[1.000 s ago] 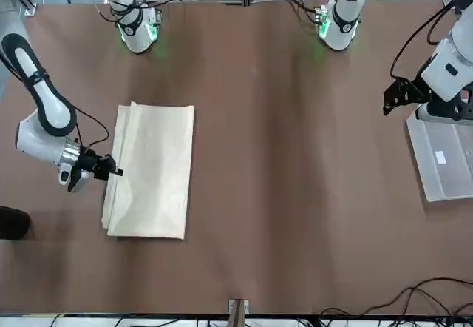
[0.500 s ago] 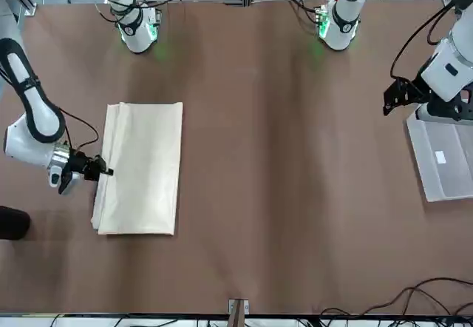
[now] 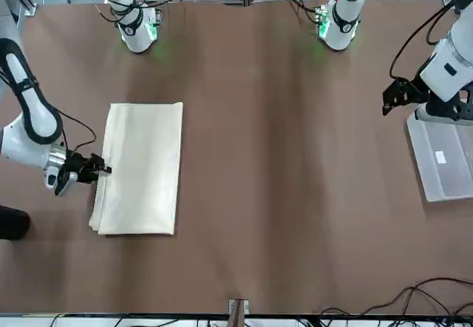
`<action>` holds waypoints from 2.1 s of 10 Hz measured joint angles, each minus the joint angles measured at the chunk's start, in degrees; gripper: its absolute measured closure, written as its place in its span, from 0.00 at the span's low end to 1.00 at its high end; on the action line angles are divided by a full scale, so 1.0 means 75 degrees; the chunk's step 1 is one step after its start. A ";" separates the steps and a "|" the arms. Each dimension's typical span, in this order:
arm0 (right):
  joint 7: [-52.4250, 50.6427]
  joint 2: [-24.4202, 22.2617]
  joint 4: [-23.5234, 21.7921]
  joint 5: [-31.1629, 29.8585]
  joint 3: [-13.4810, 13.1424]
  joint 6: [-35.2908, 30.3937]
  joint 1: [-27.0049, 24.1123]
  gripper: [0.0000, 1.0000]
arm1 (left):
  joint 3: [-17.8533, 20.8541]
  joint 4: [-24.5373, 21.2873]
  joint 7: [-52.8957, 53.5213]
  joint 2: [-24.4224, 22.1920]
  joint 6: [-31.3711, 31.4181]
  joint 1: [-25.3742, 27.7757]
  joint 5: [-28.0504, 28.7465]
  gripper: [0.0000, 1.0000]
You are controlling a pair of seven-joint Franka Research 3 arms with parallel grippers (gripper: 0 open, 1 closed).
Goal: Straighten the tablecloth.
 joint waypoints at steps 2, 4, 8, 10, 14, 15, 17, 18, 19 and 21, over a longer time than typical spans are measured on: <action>-0.0009 -0.0022 0.0393 -0.0200 -0.0009 -0.0502 -0.0003 0.00 | -0.0003 0.0000 -0.0001 0.0000 0.0010 -0.0003 0.0000 0.01; -0.0006 -0.0097 0.0580 -0.0233 -0.0010 -0.0970 -0.0006 0.00 | -0.0004 0.0000 -0.0001 0.0000 0.0017 -0.0004 0.0000 0.01; 0.0247 -0.0107 0.0425 -0.0233 0.0039 -0.1138 0.0185 0.00 | -0.0004 0.0000 -0.0001 0.0000 0.0023 -0.0004 0.0000 0.01; 0.0338 -0.0108 0.0321 -0.0233 0.0077 -0.1116 0.0270 0.06 | -0.0004 0.0000 -0.0001 0.0000 0.0024 -0.0004 0.0000 0.01; 0.0533 -0.0075 0.0086 -0.0230 0.0057 -0.0783 0.0362 0.15 | -0.0004 0.0000 -0.0001 0.0000 0.0024 -0.0004 0.0000 0.01; 0.0554 -0.0056 0.0074 -0.0230 0.0042 -0.0761 0.0362 0.15 | -0.0004 0.0000 -0.0001 0.0000 0.0024 -0.0004 0.0000 0.01; 0.0802 -0.0053 0.0074 -0.0226 -0.0011 -0.0746 0.0363 0.16 | -0.0004 0.0000 -0.0002 0.0001 0.0024 -0.0004 0.0000 0.01; 0.0988 -0.0045 0.0073 -0.0226 -0.0021 -0.0722 0.0374 0.18 | -0.0004 0.0000 -0.0003 0.0002 0.0024 -0.0004 0.0000 0.01; 0.1127 -0.0022 0.0069 -0.0225 -0.0022 -0.0692 0.0396 0.18 | -0.0004 0.0000 -0.0003 0.0003 0.0024 -0.0004 0.0000 0.01; 0.1296 0.0002 0.0069 -0.0226 -0.0023 -0.0652 0.0437 0.28 | -0.0004 0.0000 -0.0003 0.0004 0.0024 -0.0006 0.0000 0.01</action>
